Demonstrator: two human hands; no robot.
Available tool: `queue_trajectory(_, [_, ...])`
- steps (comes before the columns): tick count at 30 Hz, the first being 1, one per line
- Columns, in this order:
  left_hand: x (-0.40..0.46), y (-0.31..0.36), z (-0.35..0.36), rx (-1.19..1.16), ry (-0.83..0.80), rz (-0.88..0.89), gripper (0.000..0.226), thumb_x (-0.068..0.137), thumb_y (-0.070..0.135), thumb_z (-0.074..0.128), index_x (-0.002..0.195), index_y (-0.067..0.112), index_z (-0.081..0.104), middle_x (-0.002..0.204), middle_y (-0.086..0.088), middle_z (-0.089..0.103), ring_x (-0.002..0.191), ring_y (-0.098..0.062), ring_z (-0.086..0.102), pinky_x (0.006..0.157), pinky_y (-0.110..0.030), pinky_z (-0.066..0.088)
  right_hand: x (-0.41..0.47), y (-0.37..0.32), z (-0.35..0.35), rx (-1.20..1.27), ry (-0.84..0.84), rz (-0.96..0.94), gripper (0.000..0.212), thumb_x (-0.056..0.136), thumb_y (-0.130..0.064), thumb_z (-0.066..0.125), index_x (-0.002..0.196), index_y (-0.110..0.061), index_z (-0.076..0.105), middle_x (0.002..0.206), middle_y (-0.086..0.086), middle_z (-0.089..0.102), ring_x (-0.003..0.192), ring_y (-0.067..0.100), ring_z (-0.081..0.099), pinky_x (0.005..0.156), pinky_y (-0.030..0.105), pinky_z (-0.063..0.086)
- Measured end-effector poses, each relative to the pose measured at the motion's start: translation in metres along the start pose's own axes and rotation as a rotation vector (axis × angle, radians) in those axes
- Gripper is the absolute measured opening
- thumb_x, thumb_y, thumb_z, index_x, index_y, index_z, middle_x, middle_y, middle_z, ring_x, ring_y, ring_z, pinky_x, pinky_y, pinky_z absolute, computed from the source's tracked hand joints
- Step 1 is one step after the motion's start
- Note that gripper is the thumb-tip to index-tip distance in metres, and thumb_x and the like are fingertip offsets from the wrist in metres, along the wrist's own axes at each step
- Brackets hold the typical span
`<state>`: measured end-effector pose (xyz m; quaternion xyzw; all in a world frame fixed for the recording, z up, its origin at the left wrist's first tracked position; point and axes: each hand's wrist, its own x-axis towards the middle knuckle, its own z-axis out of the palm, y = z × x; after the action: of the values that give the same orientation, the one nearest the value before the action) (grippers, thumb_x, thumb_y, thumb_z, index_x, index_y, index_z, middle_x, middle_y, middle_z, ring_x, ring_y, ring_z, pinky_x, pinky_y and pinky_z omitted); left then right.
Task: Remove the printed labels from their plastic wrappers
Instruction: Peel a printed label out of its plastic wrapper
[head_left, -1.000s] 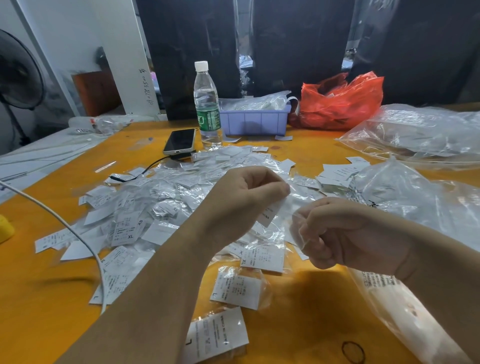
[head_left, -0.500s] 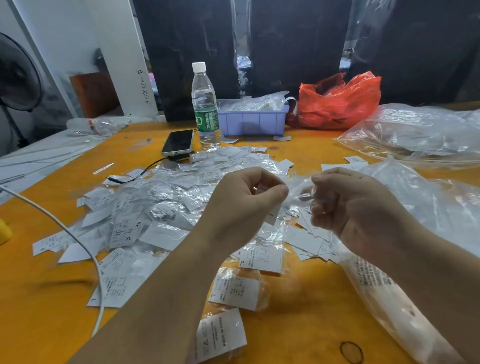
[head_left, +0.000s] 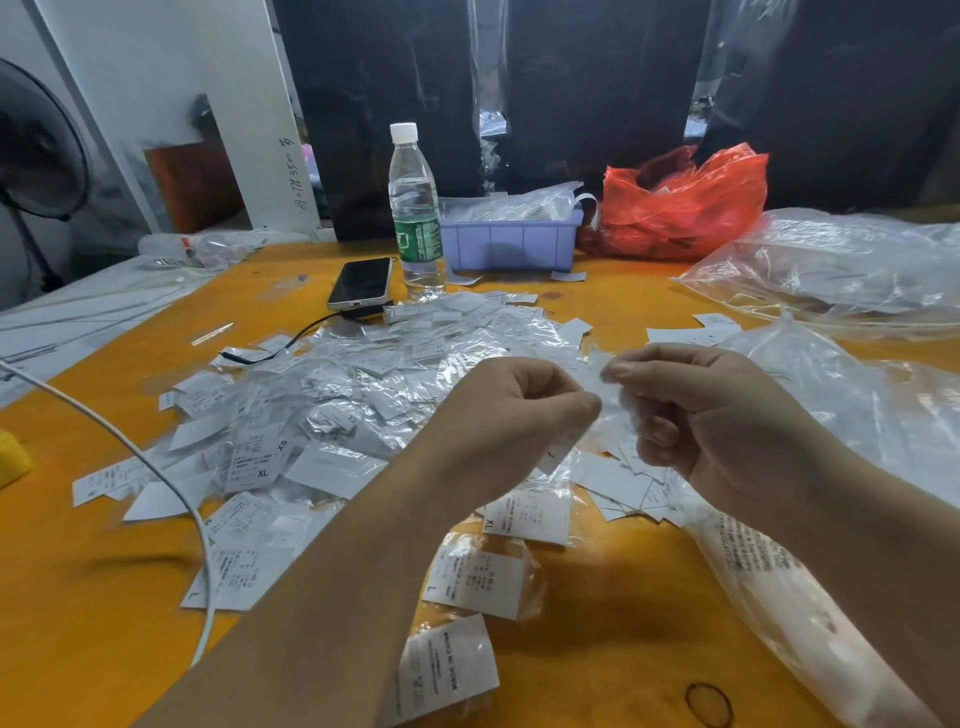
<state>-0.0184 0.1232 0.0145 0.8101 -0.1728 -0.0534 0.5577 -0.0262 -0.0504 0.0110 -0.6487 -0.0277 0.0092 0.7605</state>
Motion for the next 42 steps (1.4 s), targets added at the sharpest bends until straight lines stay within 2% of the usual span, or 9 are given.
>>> queue_trajectory(4, [0.000,-0.001,0.001,-0.069,0.108,0.018,0.020,0.090,0.027,0.067,0.079,0.011,0.071,0.068,0.001,0.064,0.057,-0.005,0.056,0.053,-0.014,0.046,0.000,0.000,-0.001,0.063,-0.083,0.035,0.025,0.073,-0.028,0.067,0.088,-0.010,0.062,0.058,0.002,0.052,0.042,0.010,0.038,0.040,0.021,0.034])
queue_trajectory(8, [-0.001,-0.001,0.005,-0.060,0.133,0.052,0.024,0.090,0.035,0.067,0.079,0.013,0.070,0.066,0.002,0.061,0.058,-0.006,0.054,0.051,-0.015,0.043,-0.001,0.005,0.003,0.032,-0.146,0.069,0.034,0.066,-0.020,0.075,0.093,-0.003,0.067,0.057,0.004,0.051,0.044,0.011,0.040,0.041,0.021,0.034])
queue_trajectory(11, [-0.001,-0.001,0.005,-0.041,0.093,0.036,0.023,0.093,0.035,0.063,0.080,0.017,0.071,0.064,0.008,0.061,0.055,-0.003,0.052,0.050,-0.013,0.041,0.000,0.005,0.001,0.036,-0.058,0.040,0.024,0.065,-0.014,0.075,0.085,-0.003,0.070,0.052,0.003,0.047,0.042,0.011,0.038,0.040,0.021,0.034])
queue_trajectory(15, [0.000,0.002,-0.002,-0.126,0.057,0.046,0.014,0.090,0.012,0.062,0.083,0.018,0.073,0.069,0.009,0.066,0.059,0.001,0.057,0.052,-0.011,0.044,0.002,0.000,-0.004,0.086,0.049,-0.014,0.015,0.065,-0.014,0.072,0.077,-0.007,0.065,0.052,0.001,0.045,0.042,0.011,0.033,0.038,0.020,0.029])
queue_trajectory(20, [0.000,0.000,-0.001,-0.166,0.042,0.048,0.029,0.088,0.005,0.064,0.102,0.030,0.065,0.080,0.006,0.070,0.065,0.000,0.061,0.057,-0.013,0.048,0.002,-0.002,-0.003,0.102,0.073,-0.035,0.016,0.065,-0.019,0.072,0.073,-0.008,0.063,0.052,0.001,0.044,0.042,0.011,0.032,0.038,0.021,0.028])
queue_trajectory(26, [0.000,0.001,-0.002,-0.156,-0.005,0.034,0.050,0.070,0.020,0.064,0.116,0.036,0.050,0.088,-0.003,0.073,0.071,-0.005,0.065,0.062,-0.017,0.052,0.003,0.000,-0.005,0.102,0.081,-0.038,0.013,0.066,-0.022,0.072,0.069,-0.012,0.065,0.054,0.001,0.043,0.042,0.011,0.033,0.038,0.021,0.028])
queue_trajectory(32, [-0.001,0.003,-0.004,-0.129,-0.112,0.006,0.061,0.071,0.015,0.067,0.127,0.029,0.048,0.086,0.000,0.074,0.077,-0.010,0.067,0.068,-0.023,0.051,0.004,0.001,-0.008,0.079,0.101,-0.057,0.013,0.068,-0.024,0.073,0.069,-0.013,0.066,0.057,0.001,0.044,0.044,0.011,0.032,0.040,0.022,0.026])
queue_trajectory(37, [-0.002,0.004,-0.003,-0.115,-0.164,0.001,0.060,0.080,0.003,0.066,0.131,0.027,0.045,0.091,-0.012,0.072,0.075,-0.012,0.065,0.075,-0.031,0.052,0.004,0.003,-0.007,0.048,0.080,-0.044,0.018,0.067,-0.024,0.073,0.073,-0.010,0.064,0.056,0.002,0.043,0.044,0.012,0.032,0.040,0.022,0.028])
queue_trajectory(42, [0.000,0.005,-0.004,-0.092,-0.146,-0.002,0.067,0.068,0.016,0.066,0.130,0.030,0.046,0.090,-0.012,0.070,0.076,-0.014,0.065,0.072,-0.030,0.053,0.003,0.002,-0.006,0.012,0.039,-0.021,0.018,0.064,-0.024,0.074,0.069,-0.011,0.063,0.055,0.003,0.043,0.044,0.013,0.032,0.041,0.023,0.026])
